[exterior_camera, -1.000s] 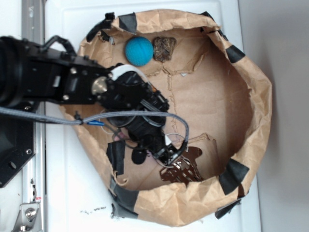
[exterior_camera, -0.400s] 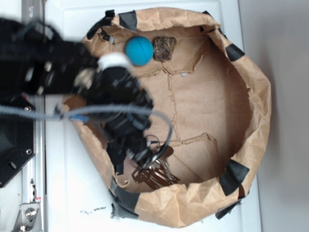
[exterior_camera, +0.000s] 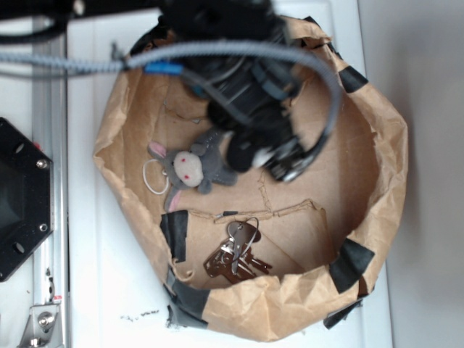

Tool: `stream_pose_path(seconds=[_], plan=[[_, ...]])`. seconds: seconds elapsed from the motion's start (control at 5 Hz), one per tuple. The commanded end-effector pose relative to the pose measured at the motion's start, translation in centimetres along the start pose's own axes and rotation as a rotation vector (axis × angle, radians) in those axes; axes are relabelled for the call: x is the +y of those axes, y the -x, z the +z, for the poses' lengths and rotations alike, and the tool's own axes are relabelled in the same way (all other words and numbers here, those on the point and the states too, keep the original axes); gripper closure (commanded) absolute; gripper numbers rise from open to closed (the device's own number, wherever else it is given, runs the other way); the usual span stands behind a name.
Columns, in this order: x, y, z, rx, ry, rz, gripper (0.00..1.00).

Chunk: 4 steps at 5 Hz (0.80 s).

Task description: Grab the silver keys.

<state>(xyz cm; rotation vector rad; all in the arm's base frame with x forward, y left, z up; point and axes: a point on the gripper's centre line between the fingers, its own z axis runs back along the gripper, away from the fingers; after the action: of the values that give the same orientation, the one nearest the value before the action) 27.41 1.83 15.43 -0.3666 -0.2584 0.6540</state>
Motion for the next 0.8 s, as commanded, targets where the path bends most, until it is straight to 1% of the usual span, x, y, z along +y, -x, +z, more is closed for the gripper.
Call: stream_pose_path(seconds=[0.0, 0.2, 0.4, 0.6], plan=[[-1.4, 0.3, -1.8, -0.017, -0.049, 0.022, 1.00], [-0.9, 2.5, -4.8, -0.018, -0.101, 0.148, 0.00], [-0.5, 3.9, -6.8, -0.013, -0.150, 0.167, 0.00], [-0.3, 4.7, -8.0, 0.005, -0.153, 0.149, 0.00]])
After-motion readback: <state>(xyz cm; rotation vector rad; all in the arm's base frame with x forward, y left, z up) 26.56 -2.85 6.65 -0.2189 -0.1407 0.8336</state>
